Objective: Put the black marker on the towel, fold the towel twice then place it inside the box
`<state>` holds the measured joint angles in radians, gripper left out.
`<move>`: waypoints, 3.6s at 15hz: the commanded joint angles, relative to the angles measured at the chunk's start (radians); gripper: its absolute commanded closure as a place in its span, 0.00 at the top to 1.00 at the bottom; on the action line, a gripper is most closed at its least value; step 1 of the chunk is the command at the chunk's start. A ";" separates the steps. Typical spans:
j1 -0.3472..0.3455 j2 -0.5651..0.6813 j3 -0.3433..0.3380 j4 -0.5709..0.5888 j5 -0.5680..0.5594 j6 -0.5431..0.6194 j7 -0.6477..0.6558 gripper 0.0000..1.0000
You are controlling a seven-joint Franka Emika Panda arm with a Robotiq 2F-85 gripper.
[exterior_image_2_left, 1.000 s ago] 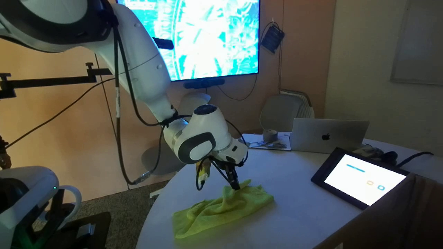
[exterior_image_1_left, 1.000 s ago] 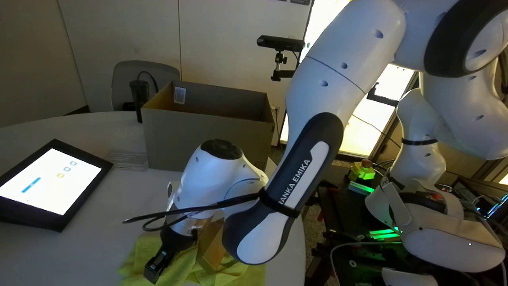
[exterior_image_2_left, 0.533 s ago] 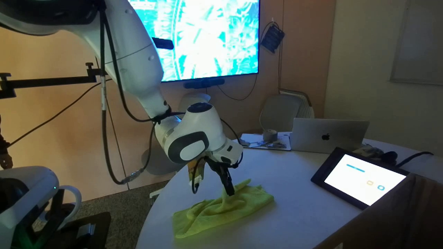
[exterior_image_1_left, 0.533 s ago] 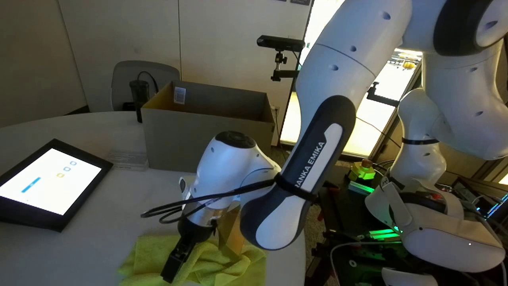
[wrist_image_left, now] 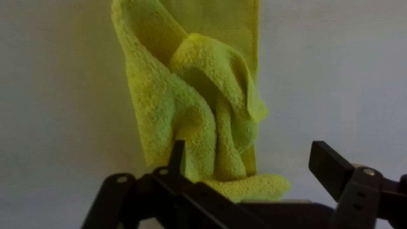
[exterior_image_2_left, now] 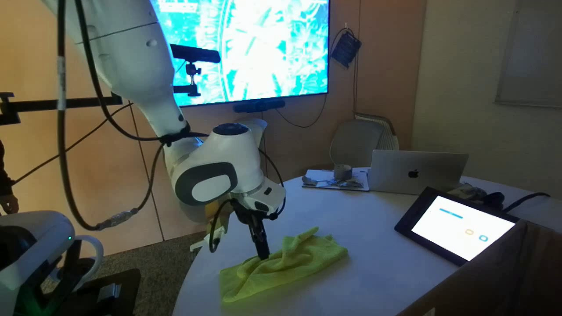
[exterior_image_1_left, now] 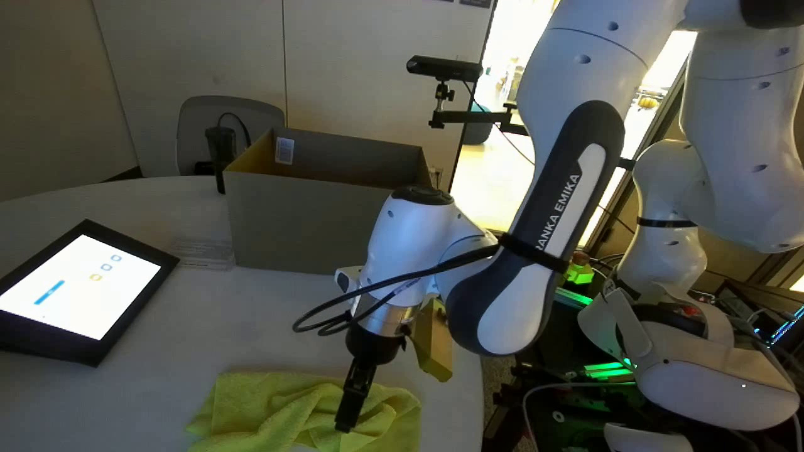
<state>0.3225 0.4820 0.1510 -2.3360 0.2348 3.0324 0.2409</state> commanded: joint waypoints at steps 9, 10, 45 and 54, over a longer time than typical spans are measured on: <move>0.125 -0.005 -0.136 -0.129 -0.079 -0.026 0.132 1.00; 0.137 0.006 -0.149 -0.126 -0.084 -0.026 0.139 1.00; 0.239 -0.091 -0.265 -0.109 -0.176 0.001 0.183 0.09; 0.167 -0.018 -0.206 0.117 -0.154 -0.068 0.178 0.09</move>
<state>0.5261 0.4198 -0.0847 -2.3147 0.0884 3.0014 0.4058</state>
